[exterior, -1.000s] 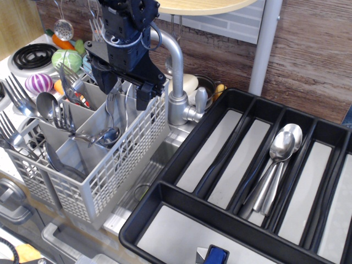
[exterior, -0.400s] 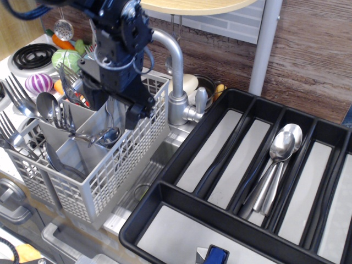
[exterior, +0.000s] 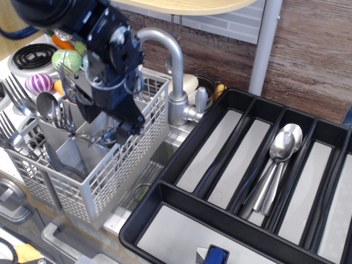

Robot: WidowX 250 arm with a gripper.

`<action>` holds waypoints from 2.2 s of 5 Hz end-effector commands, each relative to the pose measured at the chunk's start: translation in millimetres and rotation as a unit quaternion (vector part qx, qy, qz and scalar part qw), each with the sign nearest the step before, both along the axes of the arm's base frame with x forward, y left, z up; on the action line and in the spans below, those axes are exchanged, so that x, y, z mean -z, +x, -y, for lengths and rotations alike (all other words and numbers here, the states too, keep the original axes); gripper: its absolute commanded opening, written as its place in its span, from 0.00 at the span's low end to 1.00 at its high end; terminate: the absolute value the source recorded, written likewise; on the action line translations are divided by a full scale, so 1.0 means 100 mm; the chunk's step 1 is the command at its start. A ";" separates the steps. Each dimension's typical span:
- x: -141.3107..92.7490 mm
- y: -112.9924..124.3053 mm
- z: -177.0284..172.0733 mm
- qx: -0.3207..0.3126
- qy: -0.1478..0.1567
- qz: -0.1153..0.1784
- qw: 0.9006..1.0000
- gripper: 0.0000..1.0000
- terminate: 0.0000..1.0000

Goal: Put big spoon from basket to tray

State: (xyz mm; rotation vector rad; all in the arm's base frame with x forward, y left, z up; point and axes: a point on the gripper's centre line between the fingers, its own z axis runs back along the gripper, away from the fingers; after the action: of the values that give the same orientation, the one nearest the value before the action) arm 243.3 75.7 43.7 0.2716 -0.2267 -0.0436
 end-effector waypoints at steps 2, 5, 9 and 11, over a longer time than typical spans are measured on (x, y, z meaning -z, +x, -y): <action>0.15 -0.02 -0.16 0.019 -0.016 -0.002 1.000 0.00 0.00; -0.20 0.08 0.01 0.036 0.084 -0.116 0.989 0.00 0.00; -1.67 0.44 0.67 -0.052 0.156 -0.129 0.978 0.00 0.00; -1.70 0.67 0.93 -0.125 0.007 -0.115 0.985 0.00 0.00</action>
State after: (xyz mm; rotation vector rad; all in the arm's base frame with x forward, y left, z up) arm 316.1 -21.8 191.3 0.2897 0.1264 0.1488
